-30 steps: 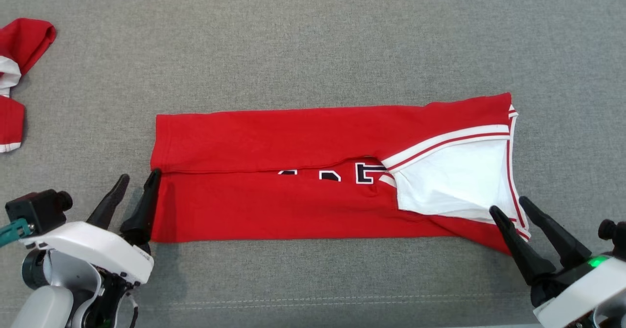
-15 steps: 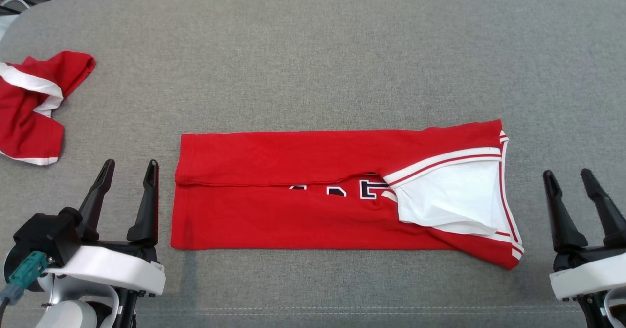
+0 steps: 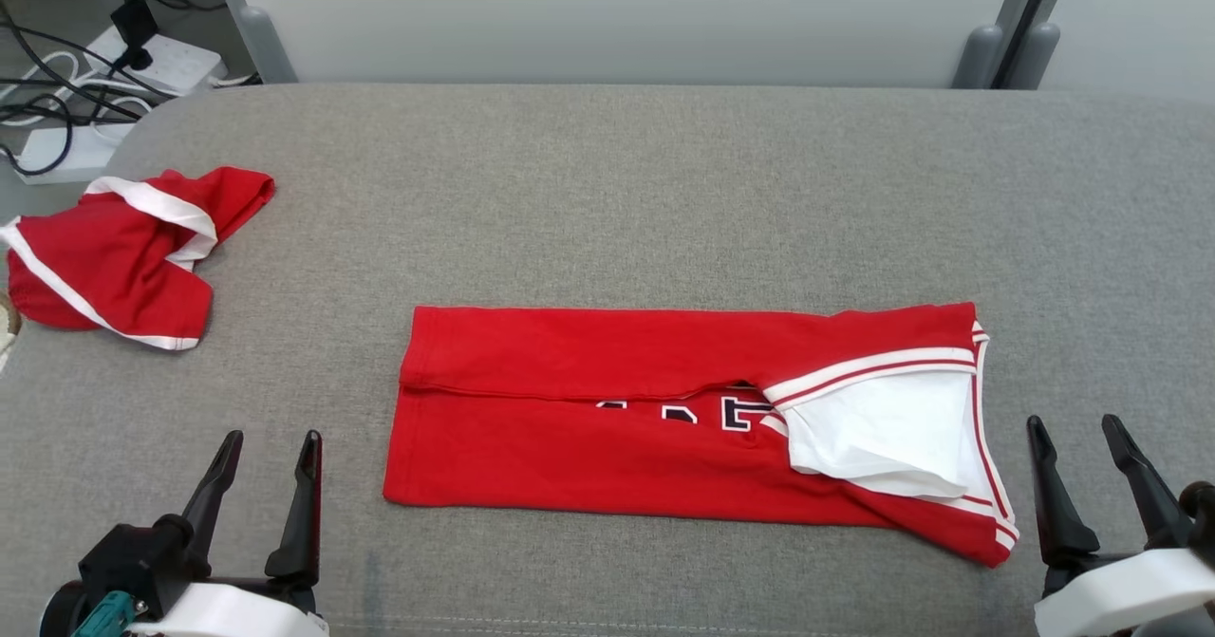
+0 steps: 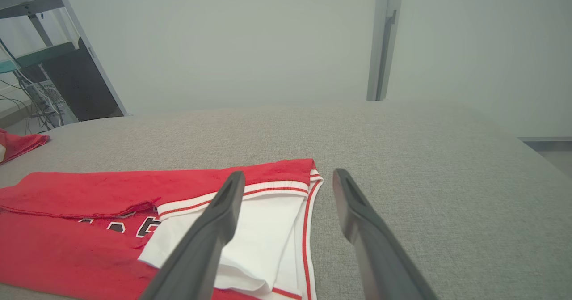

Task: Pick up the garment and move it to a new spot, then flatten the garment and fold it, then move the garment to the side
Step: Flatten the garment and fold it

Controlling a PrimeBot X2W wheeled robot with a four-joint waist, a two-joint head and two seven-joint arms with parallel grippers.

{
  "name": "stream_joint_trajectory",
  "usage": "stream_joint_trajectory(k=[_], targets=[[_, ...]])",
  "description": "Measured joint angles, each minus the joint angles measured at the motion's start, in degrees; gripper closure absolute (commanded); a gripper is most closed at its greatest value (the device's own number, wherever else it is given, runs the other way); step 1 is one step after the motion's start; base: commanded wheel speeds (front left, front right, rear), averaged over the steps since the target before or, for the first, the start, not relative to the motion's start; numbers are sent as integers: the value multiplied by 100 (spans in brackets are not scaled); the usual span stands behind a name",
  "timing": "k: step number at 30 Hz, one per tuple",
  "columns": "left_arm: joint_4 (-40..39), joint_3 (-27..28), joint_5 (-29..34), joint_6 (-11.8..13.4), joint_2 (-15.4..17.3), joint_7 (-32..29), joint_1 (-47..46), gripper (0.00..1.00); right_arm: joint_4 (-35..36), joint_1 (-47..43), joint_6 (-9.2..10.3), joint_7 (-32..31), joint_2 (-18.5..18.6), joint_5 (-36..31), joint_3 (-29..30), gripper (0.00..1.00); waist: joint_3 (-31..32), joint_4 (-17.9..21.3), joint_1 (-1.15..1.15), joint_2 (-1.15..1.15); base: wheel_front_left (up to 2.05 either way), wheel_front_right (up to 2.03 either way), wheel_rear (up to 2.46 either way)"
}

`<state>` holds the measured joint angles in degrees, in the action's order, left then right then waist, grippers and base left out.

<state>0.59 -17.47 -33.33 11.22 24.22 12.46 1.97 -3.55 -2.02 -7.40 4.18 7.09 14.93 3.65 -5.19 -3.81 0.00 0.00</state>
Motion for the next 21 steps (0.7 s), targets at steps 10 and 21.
stream_joint_trajectory(k=[10,21], targets=[[134,-19,0,-162,-133,138,25,0,35,-319,0,-143,0,-68,53,0,309,-77,0,0,0,0,0],[151,-19,2,-165,-120,145,21,0,41,-318,0,-199,0,-66,3,0,310,-78,0,0,0,0,0]])
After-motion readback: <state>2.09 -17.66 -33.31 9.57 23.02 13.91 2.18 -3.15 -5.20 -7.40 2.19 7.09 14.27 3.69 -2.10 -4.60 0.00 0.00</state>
